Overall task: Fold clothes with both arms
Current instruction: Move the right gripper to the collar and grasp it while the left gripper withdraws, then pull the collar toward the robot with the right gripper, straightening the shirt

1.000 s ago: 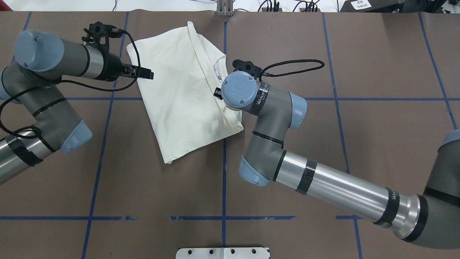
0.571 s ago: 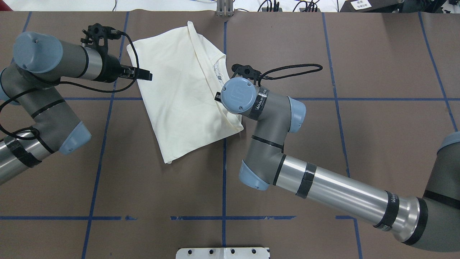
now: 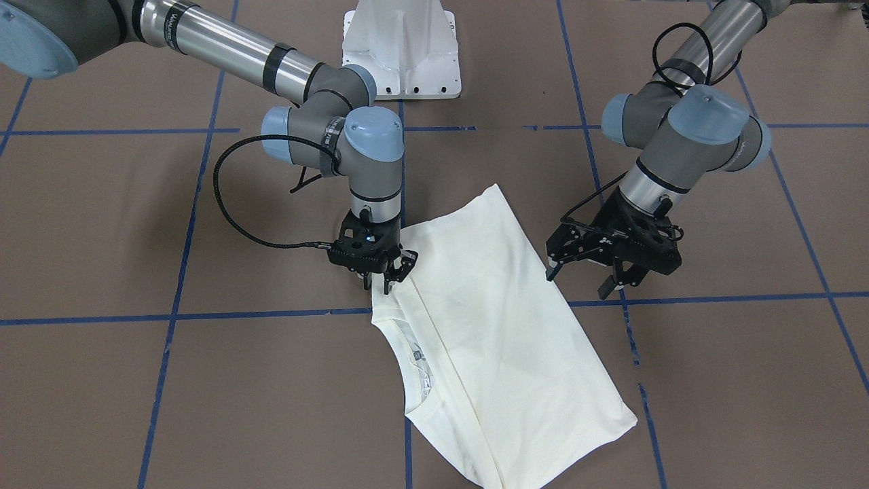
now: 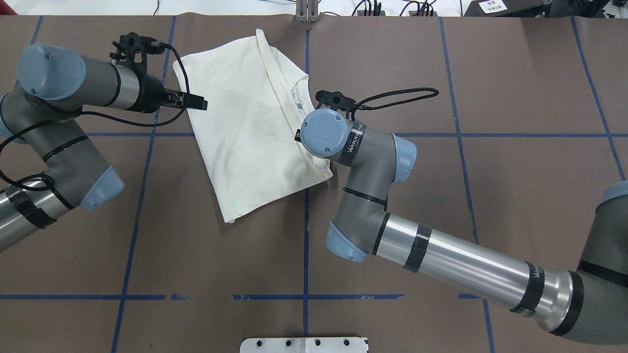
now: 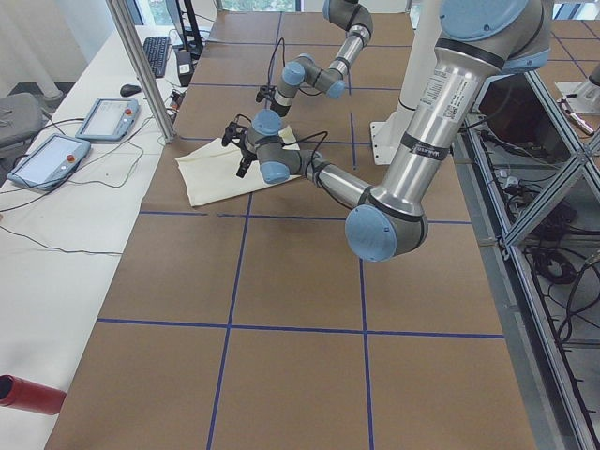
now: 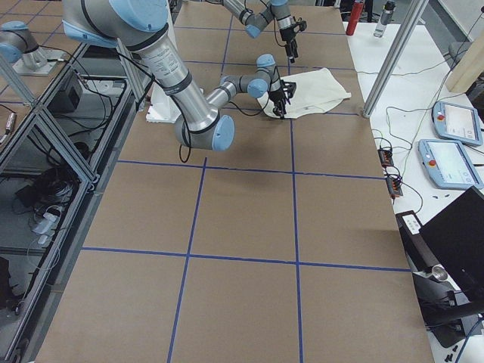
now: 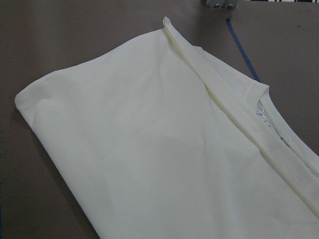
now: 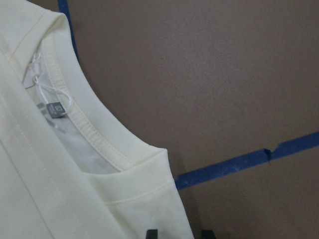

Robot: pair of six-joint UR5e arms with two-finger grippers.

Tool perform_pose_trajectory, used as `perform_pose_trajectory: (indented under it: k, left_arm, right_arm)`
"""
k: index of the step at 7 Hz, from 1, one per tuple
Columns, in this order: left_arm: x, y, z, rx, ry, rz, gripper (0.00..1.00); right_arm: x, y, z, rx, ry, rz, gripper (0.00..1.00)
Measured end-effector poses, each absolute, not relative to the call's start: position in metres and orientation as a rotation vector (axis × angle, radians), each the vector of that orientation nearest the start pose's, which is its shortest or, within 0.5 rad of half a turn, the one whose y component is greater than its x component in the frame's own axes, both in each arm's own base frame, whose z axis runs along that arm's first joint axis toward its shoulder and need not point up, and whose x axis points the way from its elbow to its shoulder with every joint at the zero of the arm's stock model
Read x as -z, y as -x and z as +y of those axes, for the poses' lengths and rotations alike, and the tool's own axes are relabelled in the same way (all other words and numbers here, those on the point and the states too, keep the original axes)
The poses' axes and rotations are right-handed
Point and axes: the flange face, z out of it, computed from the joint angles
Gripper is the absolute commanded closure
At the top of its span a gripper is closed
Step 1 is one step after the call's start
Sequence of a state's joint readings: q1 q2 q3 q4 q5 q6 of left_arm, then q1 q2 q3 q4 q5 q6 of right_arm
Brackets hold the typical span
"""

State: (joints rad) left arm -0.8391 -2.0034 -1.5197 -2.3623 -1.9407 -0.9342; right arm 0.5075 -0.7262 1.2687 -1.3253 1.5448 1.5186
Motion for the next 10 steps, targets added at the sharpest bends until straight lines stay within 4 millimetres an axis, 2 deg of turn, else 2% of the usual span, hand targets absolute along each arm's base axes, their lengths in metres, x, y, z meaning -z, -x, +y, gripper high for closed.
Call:
perform_pose_trajectory:
  k: [1, 5, 6, 7, 8, 10]
  left_arm:
    - [-0.347, -0.373, -0.561, -0.039, -0.537, 1.074, 0.00]
    - [-0.355, -0.370, -0.557, -0.038, -0.530, 1.069, 0.00]
    - [-0.355, -0.369, -0.556, -0.038, -0.532, 1.070, 0.00]
    - [-0.354, -0.368, -0.555, -0.038, -0.534, 1.072, 0.00]
    - [-0.352, -0.368, -0.555, -0.040, -0.536, 1.074, 0.00]
    - [-0.351, -0.368, -0.554, -0.041, -0.537, 1.076, 0.00]
  right_arm:
    - [-0.243, 0.628, -0.504, -0.441, -0.242, -0.750, 1.00]
    - [-0.233, 0.625, -0.501, -0.441, -0.234, -0.726, 1.00]
    - [-0.229, 0.617, -0.497, -0.441, -0.234, -0.727, 1.00]
    - [-0.230, 0.600, -0.481, -0.436, -0.232, -0.727, 1.00]
    - [-0.235, 0.585, -0.452, -0.419, -0.238, -0.736, 1.00]
    - [-0.253, 0.555, -0.375, -0.368, -0.270, -0.755, 1.00]
